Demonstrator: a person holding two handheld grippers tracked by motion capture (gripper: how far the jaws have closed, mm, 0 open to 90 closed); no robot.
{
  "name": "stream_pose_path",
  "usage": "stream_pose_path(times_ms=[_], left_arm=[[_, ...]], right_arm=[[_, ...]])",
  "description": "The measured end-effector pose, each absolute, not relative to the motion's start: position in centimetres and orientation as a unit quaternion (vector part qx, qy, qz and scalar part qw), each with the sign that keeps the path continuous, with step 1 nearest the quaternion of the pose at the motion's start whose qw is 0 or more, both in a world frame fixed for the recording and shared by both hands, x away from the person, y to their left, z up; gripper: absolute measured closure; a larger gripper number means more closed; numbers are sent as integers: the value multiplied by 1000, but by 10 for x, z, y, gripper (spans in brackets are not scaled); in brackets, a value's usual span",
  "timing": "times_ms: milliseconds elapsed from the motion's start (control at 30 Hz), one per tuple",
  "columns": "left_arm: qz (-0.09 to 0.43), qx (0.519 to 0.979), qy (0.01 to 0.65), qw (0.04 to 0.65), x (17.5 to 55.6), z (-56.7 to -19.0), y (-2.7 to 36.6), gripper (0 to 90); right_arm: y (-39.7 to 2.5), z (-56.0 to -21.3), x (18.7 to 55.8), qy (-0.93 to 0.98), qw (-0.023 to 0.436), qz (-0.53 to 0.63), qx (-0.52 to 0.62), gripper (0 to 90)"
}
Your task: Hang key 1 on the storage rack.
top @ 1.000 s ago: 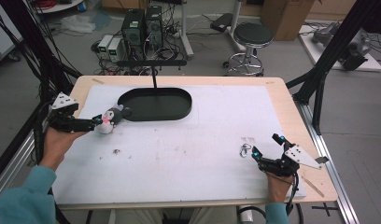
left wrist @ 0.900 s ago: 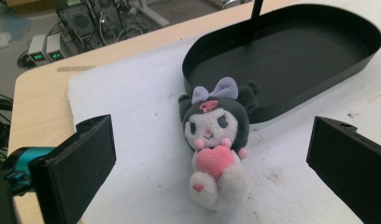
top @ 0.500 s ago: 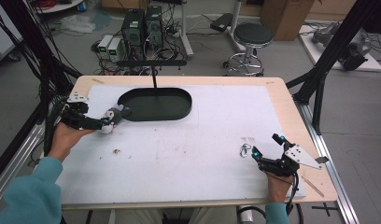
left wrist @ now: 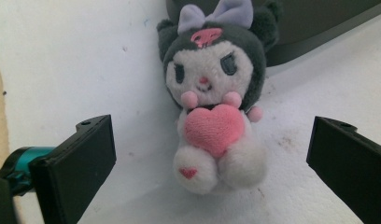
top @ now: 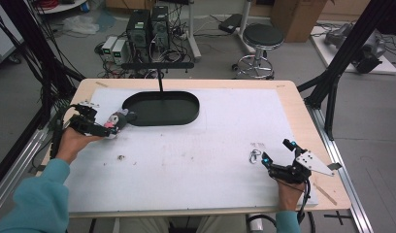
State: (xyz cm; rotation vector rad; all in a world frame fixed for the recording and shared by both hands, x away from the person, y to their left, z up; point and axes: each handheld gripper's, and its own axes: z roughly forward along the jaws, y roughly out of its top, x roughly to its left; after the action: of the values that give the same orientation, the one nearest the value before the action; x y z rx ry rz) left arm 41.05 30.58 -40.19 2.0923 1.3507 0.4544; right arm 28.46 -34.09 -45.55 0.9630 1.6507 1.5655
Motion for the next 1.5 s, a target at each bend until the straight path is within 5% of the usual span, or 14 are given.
stream_pose_path(times_ms=[433,533,700,933,1067,1500], left_arm=[[154,794,526,265,419,-414,302,19],[149,795,525,265,419,-415,301,143],[149,795,527,261,421,-417,300,158],[133,799,523,265,421,-418,299,296],[136,805,514,265,420,-418,296,452],[150,804,507,272,418,-414,297,510]], right_arm=[[-341,-456,285,631,333,598,365,23],[-341,-456,285,631,333,599,365,24],[-341,-456,284,631,332,599,365,24],[-341,-456,284,631,331,599,366,23],[-341,-456,284,630,331,599,366,24],[-341,-456,284,630,332,599,366,24]])
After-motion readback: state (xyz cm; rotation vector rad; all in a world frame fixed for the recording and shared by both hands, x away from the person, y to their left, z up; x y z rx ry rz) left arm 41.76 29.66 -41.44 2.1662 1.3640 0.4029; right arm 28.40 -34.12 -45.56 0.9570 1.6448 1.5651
